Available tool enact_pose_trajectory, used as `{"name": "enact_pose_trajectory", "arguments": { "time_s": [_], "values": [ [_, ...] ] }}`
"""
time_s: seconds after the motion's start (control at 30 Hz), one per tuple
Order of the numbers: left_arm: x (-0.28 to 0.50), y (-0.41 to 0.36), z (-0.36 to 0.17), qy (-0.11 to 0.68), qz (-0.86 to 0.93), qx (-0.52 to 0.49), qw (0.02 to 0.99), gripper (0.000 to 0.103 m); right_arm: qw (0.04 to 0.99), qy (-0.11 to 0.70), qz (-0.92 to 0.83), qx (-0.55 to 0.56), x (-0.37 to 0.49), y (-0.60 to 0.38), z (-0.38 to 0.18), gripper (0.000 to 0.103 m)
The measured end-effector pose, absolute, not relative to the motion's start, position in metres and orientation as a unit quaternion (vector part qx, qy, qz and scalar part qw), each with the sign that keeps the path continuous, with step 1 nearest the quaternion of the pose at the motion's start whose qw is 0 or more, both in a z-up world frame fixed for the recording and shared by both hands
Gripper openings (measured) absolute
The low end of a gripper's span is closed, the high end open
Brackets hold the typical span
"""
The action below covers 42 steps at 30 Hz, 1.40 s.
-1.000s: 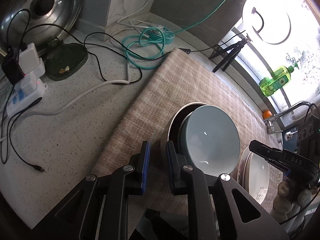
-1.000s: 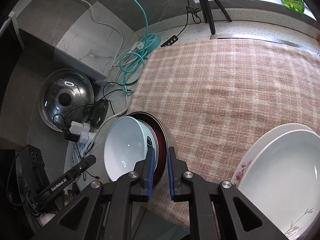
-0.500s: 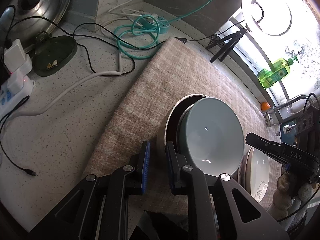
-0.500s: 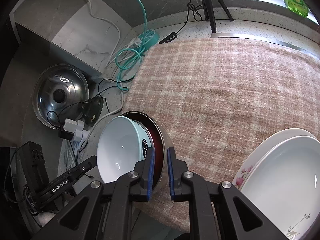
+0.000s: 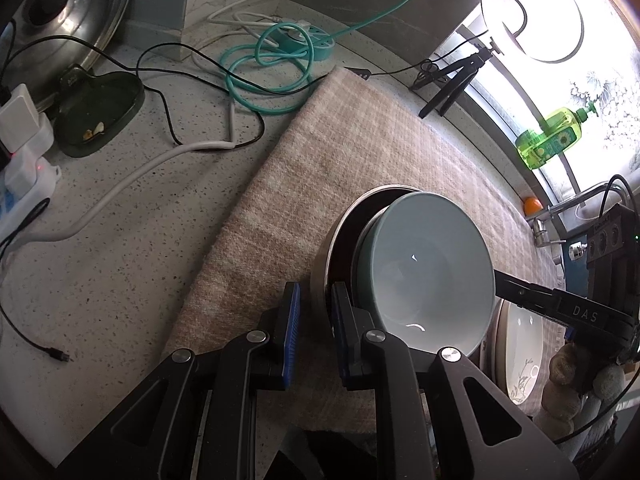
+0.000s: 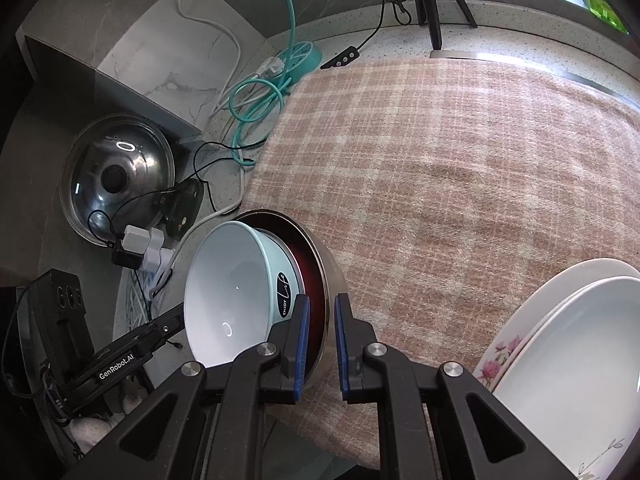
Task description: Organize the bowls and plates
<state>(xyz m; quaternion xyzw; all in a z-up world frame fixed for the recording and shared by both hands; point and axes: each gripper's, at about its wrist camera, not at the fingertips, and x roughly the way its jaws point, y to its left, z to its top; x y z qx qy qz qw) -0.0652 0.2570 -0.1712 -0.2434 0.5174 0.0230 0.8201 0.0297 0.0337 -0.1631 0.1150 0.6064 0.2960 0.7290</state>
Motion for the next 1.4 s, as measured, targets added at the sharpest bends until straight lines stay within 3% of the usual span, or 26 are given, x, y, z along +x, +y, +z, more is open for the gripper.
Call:
{"name": "enact_pose_trajectory", "arguments": {
  "time_s": [0.43, 1.4],
  "values": [
    [-0.063, 0.255, -0.172, 0.52, 0.017, -0.25, 0.817, 0.006, 0.726, 0.611, 0.297, 0.102, 0.031, 0.038, -0.169, 0.012],
    [-0.061, 0.245, -0.164, 0.521, 0.027, -0.224, 0.823, 0.006, 0.731, 0.607, 0.296, 0.1, 0.03, 0.033, -0.157, 0.011]
  ]
}}
